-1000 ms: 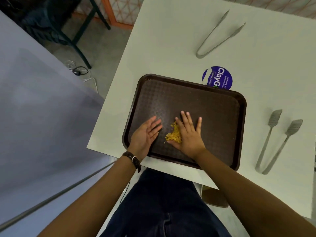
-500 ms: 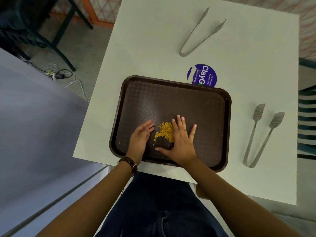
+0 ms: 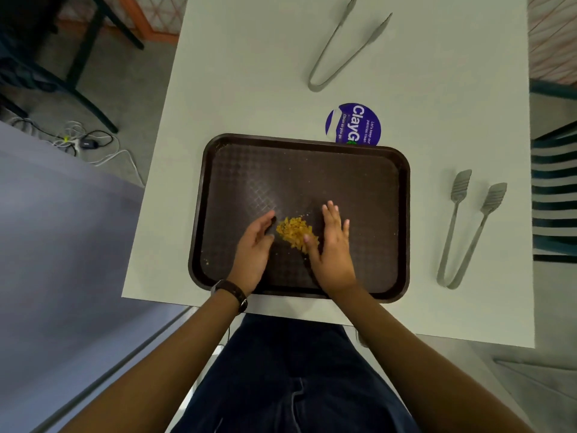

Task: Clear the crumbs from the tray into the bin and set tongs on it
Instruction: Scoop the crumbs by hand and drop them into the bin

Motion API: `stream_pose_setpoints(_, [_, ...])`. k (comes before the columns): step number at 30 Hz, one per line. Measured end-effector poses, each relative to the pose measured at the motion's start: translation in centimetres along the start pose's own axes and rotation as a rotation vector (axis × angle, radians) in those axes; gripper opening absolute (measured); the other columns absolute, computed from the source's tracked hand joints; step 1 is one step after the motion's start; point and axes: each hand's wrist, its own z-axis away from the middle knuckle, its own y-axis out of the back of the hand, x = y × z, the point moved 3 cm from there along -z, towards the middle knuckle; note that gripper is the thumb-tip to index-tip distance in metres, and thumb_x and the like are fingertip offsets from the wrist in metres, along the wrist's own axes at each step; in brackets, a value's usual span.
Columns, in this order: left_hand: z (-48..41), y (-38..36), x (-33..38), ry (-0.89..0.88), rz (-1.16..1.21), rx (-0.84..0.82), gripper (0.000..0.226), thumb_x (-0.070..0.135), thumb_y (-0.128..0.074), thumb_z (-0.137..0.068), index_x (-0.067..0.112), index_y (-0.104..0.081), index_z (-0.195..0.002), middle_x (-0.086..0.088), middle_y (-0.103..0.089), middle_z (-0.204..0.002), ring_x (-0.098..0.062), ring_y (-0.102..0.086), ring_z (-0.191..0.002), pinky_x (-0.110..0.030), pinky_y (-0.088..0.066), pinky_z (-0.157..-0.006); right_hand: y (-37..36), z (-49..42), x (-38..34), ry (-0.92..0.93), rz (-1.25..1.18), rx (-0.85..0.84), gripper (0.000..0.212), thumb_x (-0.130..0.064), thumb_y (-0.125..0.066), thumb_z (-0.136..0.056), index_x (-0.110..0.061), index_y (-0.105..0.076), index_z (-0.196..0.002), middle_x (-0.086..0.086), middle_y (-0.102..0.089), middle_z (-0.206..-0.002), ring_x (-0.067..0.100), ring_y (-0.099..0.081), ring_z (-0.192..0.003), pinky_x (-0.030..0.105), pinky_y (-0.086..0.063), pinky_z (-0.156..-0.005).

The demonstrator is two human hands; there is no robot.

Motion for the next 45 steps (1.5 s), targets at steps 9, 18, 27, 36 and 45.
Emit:
stream_pose_setpoints(9, [-1.5,-5.1,-3.6,-0.455,-1.052,-0.255,0.093,0.034,-0.061,-0.085,0.02,0.008,-0.146,0.003,0.019,-0.151,-0.015,0.02,-0.139,-0.037,0.012,-0.115,2.4,5.3,2.6,-0.151,-0.104,0.038,0.06,-0.045,-0.027,-0.095,-0.019,-0.018,-0.148,0.001,-0.021,-0.157,0.008,-0.013,-0.144,0.026,-0.001,-0.119])
stream_pose_setpoints(18, [-2.5,-6.6,-4.4,-0.727,-0.943,-0.181,0.04,0.004,-0.055,-0.086,0.009,-0.054,-0.126,-0.013,-0.053,-0.131,-0.021,-0.029,-0.13,-0.045,-0.022,-0.113,2.1,5.7,3.5,-0.136,-0.097,0.043,0.059,-0.041,-0.031,-0.096,-0.012,-0.024,-0.147,0.004,-0.021,-0.156,0.011,-0.014,-0.145,0.029,-0.003,-0.119])
stream_pose_setpoints(27, [-2.2,-6.5,-3.7,-0.771,-0.814,-0.209,0.029,0.004,-0.041,-0.087,0.003,-0.066,-0.101,-0.015,-0.061,-0.107,-0.017,-0.042,-0.108,-0.021,-0.032,-0.099,1.8,5.7,2.9,-0.179,-0.171,0.046,0.051,-0.031,-0.036,-0.1,-0.015,-0.024,-0.147,0.001,-0.018,-0.157,0.01,-0.012,-0.145,0.032,-0.003,-0.12])
stream_pose_setpoints(36, [-1.9,-5.4,-1.4,-0.376,-0.356,0.049,0.027,-0.002,-0.043,-0.092,0.008,-0.064,-0.104,0.001,-0.052,-0.111,-0.002,-0.048,-0.101,-0.005,-0.036,-0.092,1.6,5.0,2.4,-0.175,-0.167,0.017,0.05,-0.027,-0.04,-0.099,-0.019,-0.025,-0.146,-0.001,-0.021,-0.157,0.017,-0.012,-0.146,0.039,-0.012,-0.12])
stream_pose_setpoints(45, [-1.7,-1.0,-0.6,0.36,1.039,-0.077,0.021,0.006,-0.046,-0.092,0.011,-0.066,-0.099,-0.003,-0.065,-0.097,-0.013,-0.065,-0.093,-0.031,-0.049,-0.095,-1.9,2.4,1.6,-0.003,0.123,-0.022,0.069,-0.031,-0.049,-0.095,-0.008,-0.014,-0.149,0.011,-0.011,-0.158,0.02,0.0,-0.147,0.033,0.008,-0.117])
